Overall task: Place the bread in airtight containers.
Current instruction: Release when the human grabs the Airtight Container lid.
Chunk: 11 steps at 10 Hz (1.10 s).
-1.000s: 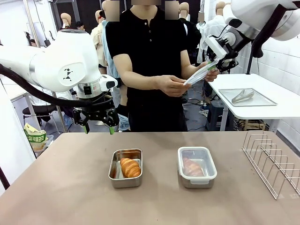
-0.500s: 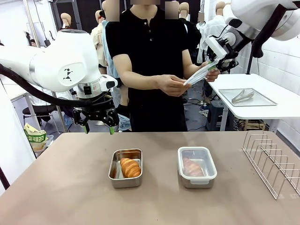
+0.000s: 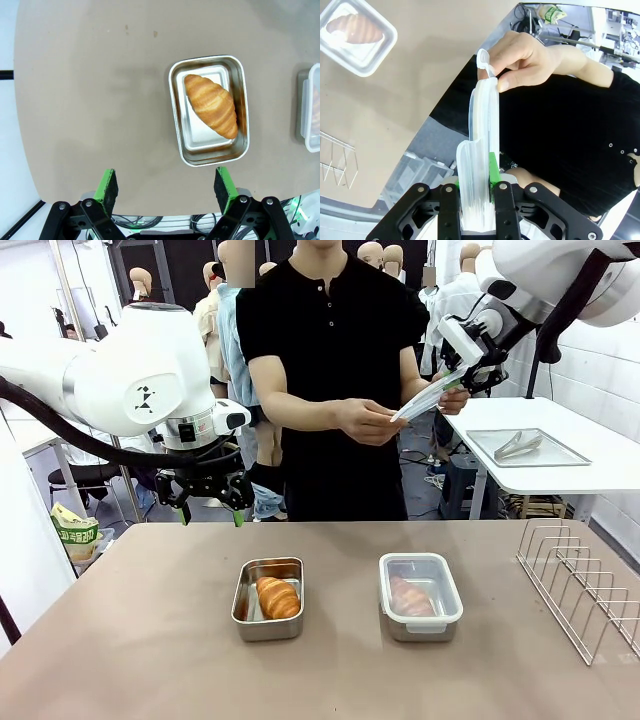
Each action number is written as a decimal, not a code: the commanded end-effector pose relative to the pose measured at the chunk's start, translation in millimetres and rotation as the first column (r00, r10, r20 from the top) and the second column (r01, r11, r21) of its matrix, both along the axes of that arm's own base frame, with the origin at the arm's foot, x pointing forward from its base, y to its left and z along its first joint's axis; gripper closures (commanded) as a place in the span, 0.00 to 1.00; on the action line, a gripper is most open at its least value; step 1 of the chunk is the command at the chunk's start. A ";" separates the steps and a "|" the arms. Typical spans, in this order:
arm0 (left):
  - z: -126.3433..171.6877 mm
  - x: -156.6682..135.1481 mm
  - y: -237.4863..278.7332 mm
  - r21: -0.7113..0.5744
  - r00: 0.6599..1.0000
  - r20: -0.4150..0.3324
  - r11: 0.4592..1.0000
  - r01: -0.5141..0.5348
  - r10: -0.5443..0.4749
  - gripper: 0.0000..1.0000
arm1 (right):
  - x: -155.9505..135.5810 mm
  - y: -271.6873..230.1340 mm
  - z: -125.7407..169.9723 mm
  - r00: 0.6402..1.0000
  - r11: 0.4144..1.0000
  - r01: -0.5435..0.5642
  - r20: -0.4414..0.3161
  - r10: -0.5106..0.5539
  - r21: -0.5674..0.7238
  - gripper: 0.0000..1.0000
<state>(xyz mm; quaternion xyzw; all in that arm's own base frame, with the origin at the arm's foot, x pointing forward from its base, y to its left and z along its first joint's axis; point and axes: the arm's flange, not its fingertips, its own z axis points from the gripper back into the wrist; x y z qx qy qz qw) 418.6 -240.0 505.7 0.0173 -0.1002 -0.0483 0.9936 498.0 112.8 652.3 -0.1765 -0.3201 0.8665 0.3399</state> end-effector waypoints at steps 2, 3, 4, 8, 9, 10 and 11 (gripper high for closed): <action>1.9 0.5 2.2 0.005 1.000 -0.001 1.000 0.002 -0.002 0.00 | -2.3 0.9 1.2 1.000 1.000 -0.008 0.001 0.008 0.008 0.68; 1.9 0.5 2.2 0.005 1.000 -0.001 1.000 0.002 -0.002 0.00 | -3.9 1.0 1.6 1.000 1.000 -0.012 -0.003 0.013 0.015 0.50; 1.9 0.5 2.2 0.005 1.000 -0.001 1.000 0.002 -0.002 0.00 | -4.9 0.4 2.9 1.000 1.000 -0.013 0.000 0.013 0.013 0.32; 1.9 0.5 2.2 0.005 1.000 -0.001 1.000 0.002 -0.002 0.00 | -3.9 -2.4 3.0 1.000 1.000 0.005 -0.002 -0.005 0.022 0.00; 1.9 0.5 2.2 0.005 1.000 -0.001 1.000 0.002 -0.002 0.00 | -3.7 -2.9 3.0 1.000 1.000 0.006 -0.001 -0.006 0.023 0.00; 1.9 0.5 2.2 0.005 1.000 -0.001 1.000 0.002 -0.002 0.00 | -3.4 -2.6 2.8 1.000 1.000 0.005 -0.003 -0.005 0.023 0.00; 1.9 0.5 2.2 0.005 1.000 -0.001 1.000 0.002 -0.002 0.00 | -3.0 -2.2 2.3 1.000 1.000 0.002 -0.006 -0.002 0.026 0.00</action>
